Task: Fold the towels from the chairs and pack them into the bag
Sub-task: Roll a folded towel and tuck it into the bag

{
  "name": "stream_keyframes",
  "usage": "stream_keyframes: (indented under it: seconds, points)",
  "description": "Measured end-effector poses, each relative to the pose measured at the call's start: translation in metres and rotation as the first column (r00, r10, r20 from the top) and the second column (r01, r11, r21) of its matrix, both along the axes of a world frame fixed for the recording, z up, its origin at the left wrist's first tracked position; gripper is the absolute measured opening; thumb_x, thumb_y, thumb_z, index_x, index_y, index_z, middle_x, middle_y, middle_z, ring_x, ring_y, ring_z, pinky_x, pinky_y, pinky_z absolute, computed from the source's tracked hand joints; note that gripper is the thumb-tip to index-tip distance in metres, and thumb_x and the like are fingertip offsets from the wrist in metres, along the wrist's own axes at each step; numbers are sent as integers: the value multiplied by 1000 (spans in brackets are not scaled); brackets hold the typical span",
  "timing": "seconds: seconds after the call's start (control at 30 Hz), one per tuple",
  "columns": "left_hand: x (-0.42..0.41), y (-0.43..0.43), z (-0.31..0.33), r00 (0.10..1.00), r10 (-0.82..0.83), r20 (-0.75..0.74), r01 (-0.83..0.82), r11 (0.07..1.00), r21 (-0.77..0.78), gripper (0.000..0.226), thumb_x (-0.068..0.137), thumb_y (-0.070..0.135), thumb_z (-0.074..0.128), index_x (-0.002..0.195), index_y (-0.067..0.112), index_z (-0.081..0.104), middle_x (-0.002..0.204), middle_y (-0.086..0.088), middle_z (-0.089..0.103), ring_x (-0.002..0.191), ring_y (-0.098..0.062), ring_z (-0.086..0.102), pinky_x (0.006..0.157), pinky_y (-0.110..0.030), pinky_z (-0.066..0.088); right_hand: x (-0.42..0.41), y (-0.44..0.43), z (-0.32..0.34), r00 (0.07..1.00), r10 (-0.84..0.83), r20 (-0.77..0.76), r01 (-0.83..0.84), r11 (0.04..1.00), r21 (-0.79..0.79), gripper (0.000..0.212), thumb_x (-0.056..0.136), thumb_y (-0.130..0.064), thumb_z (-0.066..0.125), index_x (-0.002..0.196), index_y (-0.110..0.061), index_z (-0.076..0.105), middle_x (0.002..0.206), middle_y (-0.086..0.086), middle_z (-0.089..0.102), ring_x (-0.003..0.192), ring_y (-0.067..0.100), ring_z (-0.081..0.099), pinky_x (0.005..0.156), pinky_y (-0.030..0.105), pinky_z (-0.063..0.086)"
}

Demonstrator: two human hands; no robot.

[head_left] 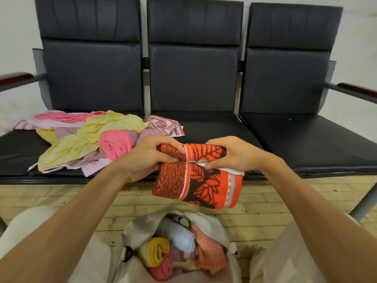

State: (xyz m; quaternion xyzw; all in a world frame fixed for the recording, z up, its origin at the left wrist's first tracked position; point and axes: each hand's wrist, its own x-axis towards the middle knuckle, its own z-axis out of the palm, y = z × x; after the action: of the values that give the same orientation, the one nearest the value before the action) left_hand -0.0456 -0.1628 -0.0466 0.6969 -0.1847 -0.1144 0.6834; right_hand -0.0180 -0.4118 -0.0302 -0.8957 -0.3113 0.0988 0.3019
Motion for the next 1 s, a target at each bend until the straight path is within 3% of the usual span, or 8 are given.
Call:
stream_keyframes:
  seconds: [0.13, 0.2, 0.33, 0.47, 0.6, 0.77, 0.9, 1.0]
  points:
    - [2, 10, 0, 974, -200, -109, 194, 979, -65, 25, 76, 13, 72, 100, 18, 74, 109, -12, 67, 97, -23, 65, 74, -31, 56, -4, -1, -2, 983, 56, 178, -51, 998, -35, 26, 85, -26, 74, 104, -32, 57, 95, -17, 65, 95, -4, 63, 78, 9, 48]
    - [3, 10, 0, 960, -219, -175, 222, 975, 3, 51, 75, 40, 71, 121, 19, 64, 114, -12, 64, 99, -25, 62, 80, -38, 54, -8, -2, -2, 968, 87, 237, -79, 996, -41, 22, 86, -28, 73, 104, -29, 60, 94, -16, 65, 94, -4, 62, 77, 10, 47]
    - [7, 0, -6, 944, -202, -261, 280, 910, 306, 75, 58, 56, 82, 117, 13, 66, 115, -15, 67, 103, -27, 65, 91, -40, 51, -17, 14, -12, 929, 175, 325, -131, 979, -155, 21, 87, -38, 68, 106, -30, 64, 96, -13, 66, 91, 3, 62, 80, 34, 53]
    - [9, -4, -15, 879, -284, -384, 435, 806, 401, 78, 61, 43, 85, 120, 0, 60, 116, -19, 67, 100, -25, 67, 91, -35, 53, -21, 30, -22, 921, 205, 330, -123, 959, -254, 20, 88, -36, 66, 107, -28, 63, 99, -12, 65, 92, 6, 59, 80, 39, 52]
    - [9, -12, -22, 904, -215, -370, 378, 806, 456, 67, 59, 35, 78, 115, 1, 62, 110, -19, 69, 95, -27, 68, 92, -41, 54, -22, 31, -22, 869, 206, 451, -58, 946, -320, 27, 93, -39, 58, 117, -27, 62, 110, -10, 64, 101, 11, 60, 84, 37, 50]
    - [9, -9, -23, 943, -192, -272, 309, 809, 500, 48, 68, 27, 71, 109, 5, 62, 97, -12, 72, 87, -24, 70, 83, -36, 56, -20, 30, -29, 744, 254, 618, -36, 939, -342, 36, 91, -42, 61, 123, -26, 60, 107, -6, 65, 90, 17, 64, 67, 36, 50]
    - [7, -5, -24, 961, -199, -191, 275, 749, 603, 39, 69, 21, 68, 103, 1, 64, 87, -8, 71, 78, -19, 68, 74, -31, 56, -20, 27, -26, 971, 130, 199, -62, 946, -317, 47, 79, -61, 67, 115, -32, 59, 108, -14, 64, 96, 2, 61, 79, 24, 49]
    - [6, -8, -23, 956, -239, -167, 290, 702, 650, 27, 74, 15, 68, 99, 4, 66, 82, -2, 70, 75, -15, 67, 72, -29, 54, -21, 26, -20, 989, 42, -144, -67, 983, -172, 52, 76, -62, 63, 110, -23, 65, 103, -5, 69, 92, 9, 67, 84, 29, 56]
